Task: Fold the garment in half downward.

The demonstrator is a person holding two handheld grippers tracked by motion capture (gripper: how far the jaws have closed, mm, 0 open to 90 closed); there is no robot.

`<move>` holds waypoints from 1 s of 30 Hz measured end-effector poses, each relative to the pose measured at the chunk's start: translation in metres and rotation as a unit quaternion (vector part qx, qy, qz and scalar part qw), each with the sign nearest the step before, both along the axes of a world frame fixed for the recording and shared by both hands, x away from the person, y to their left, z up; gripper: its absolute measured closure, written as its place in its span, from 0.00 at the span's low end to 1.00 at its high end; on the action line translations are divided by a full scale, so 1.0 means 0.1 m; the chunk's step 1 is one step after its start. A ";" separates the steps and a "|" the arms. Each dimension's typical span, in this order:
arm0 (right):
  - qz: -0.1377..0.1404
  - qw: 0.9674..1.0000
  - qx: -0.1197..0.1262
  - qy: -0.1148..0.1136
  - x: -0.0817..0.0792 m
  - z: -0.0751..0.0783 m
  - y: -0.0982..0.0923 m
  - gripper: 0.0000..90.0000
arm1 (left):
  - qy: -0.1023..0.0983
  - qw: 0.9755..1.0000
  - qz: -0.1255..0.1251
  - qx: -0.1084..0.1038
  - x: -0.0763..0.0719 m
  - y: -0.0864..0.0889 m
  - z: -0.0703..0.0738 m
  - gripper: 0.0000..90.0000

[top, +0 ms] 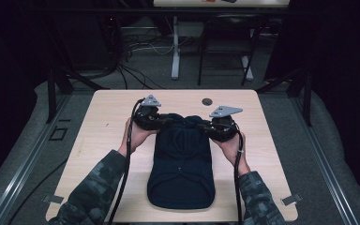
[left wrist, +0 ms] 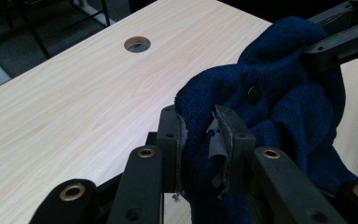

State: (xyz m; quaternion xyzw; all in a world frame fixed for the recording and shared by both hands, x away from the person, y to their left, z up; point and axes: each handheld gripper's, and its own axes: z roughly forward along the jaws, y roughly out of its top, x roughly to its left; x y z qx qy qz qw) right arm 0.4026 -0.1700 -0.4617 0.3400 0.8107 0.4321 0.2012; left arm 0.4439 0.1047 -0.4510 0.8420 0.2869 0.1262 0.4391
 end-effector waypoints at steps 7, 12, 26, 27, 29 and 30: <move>0.005 1.000 0.006 0.000 -0.07 0.00 -0.04 0.85 | -0.009 1.000 -0.017 0.015 -0.07 -0.02 0.05 0.82; 0.013 1.000 0.012 0.003 -0.12 -0.02 -0.06 0.83 | -0.022 0.999 -0.020 0.016 -0.11 -0.02 0.07 0.82; 0.001 1.000 0.005 -0.024 -0.19 0.00 -0.06 0.88 | 0.012 0.999 -0.039 0.012 -0.06 -0.03 0.06 0.82; -0.001 1.000 0.003 -0.029 -0.19 0.00 -0.05 0.88 | 0.023 0.999 -0.040 0.001 -0.06 -0.02 0.05 0.82; -0.002 1.000 0.002 -0.028 -0.18 -0.01 -0.06 0.88 | 0.038 0.998 -0.043 -0.005 -0.05 0.00 0.02 0.82; -0.003 1.000 0.003 -0.029 -0.18 -0.01 -0.06 0.88 | 0.044 0.998 -0.044 -0.008 -0.05 0.01 0.00 0.81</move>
